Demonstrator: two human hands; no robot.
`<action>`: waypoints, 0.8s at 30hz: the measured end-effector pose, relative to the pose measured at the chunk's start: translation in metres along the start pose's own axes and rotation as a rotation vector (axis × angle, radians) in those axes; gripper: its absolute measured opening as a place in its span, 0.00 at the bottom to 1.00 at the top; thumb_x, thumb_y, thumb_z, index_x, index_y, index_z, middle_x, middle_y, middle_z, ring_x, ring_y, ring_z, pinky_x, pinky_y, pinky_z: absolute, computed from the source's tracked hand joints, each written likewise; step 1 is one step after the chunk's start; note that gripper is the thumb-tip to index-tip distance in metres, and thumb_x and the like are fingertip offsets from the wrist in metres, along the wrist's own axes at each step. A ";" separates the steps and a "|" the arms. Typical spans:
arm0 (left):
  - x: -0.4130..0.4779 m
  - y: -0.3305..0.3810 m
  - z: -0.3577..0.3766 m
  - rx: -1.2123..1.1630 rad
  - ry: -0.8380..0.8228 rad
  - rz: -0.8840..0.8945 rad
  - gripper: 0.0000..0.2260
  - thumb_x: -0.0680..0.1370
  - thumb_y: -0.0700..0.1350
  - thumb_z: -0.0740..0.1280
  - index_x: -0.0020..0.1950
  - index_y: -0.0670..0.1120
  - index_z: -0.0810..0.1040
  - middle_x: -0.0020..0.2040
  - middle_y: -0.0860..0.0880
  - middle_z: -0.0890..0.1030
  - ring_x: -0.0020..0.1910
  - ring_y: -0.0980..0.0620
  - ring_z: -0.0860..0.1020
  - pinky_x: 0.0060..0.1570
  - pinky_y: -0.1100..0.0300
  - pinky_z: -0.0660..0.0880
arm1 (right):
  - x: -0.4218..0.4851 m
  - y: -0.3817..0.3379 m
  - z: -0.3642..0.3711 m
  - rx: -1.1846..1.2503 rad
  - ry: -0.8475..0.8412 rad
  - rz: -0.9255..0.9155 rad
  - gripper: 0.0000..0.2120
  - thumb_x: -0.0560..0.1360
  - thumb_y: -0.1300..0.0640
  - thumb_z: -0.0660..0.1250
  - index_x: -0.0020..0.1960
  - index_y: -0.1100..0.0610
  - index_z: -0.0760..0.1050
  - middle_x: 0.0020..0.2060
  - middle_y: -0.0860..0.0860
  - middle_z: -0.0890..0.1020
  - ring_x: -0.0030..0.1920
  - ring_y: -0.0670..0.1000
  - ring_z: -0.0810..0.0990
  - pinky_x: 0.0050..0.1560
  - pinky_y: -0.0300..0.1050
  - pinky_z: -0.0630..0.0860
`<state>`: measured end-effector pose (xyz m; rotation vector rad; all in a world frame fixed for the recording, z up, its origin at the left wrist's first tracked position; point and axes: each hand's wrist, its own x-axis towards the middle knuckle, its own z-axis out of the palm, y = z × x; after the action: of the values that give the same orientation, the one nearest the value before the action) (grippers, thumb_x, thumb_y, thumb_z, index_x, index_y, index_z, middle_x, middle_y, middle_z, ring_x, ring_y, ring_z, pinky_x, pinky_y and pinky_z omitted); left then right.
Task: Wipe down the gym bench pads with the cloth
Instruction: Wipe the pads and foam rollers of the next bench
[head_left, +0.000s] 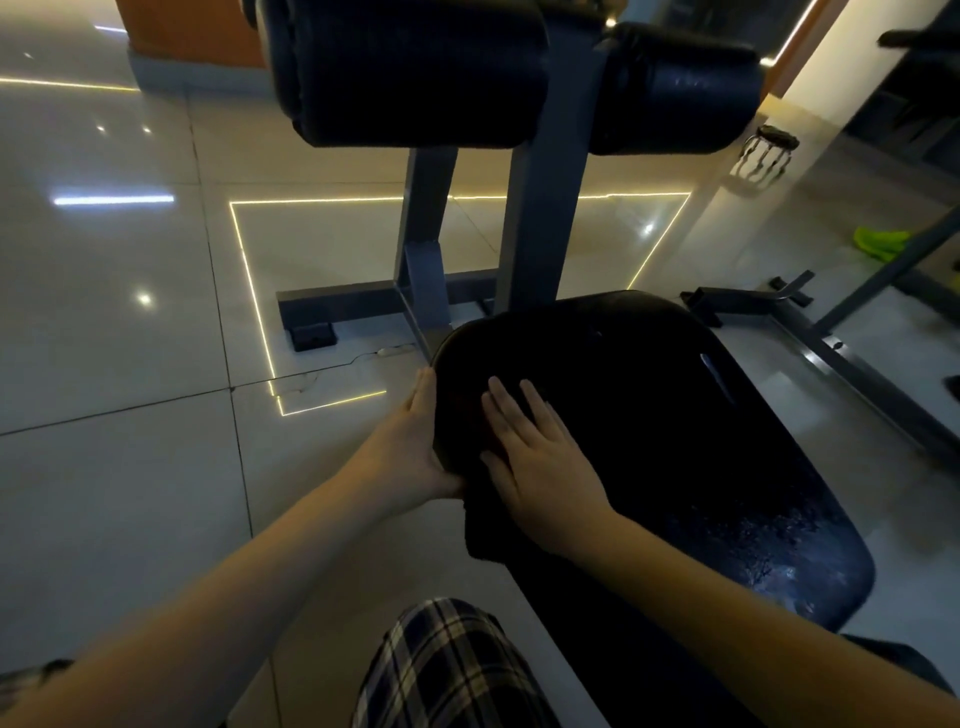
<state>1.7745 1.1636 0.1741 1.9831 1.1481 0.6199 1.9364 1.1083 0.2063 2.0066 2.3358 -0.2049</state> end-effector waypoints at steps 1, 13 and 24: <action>0.001 -0.001 0.001 -0.002 0.006 0.009 0.58 0.63 0.48 0.82 0.80 0.53 0.44 0.75 0.51 0.64 0.70 0.50 0.68 0.58 0.64 0.68 | -0.005 0.000 0.000 -0.002 -0.015 -0.006 0.41 0.69 0.38 0.27 0.79 0.51 0.41 0.78 0.45 0.40 0.77 0.50 0.34 0.77 0.49 0.38; -0.001 0.010 -0.006 -0.085 -0.026 -0.025 0.58 0.63 0.50 0.82 0.80 0.53 0.44 0.75 0.52 0.63 0.72 0.50 0.65 0.62 0.65 0.64 | 0.145 0.008 -0.013 0.076 0.166 0.151 0.27 0.84 0.47 0.46 0.79 0.57 0.48 0.79 0.50 0.47 0.79 0.54 0.42 0.78 0.54 0.42; -0.006 0.010 -0.003 -0.104 -0.003 -0.050 0.58 0.61 0.46 0.83 0.80 0.52 0.47 0.72 0.53 0.65 0.68 0.57 0.64 0.59 0.67 0.62 | 0.095 0.008 -0.007 0.078 0.121 0.038 0.27 0.84 0.46 0.46 0.80 0.54 0.46 0.79 0.48 0.46 0.78 0.50 0.41 0.76 0.48 0.39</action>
<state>1.7748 1.1562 0.1830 1.8621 1.1373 0.6377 1.9300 1.2036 0.2007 2.1558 2.3931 -0.1798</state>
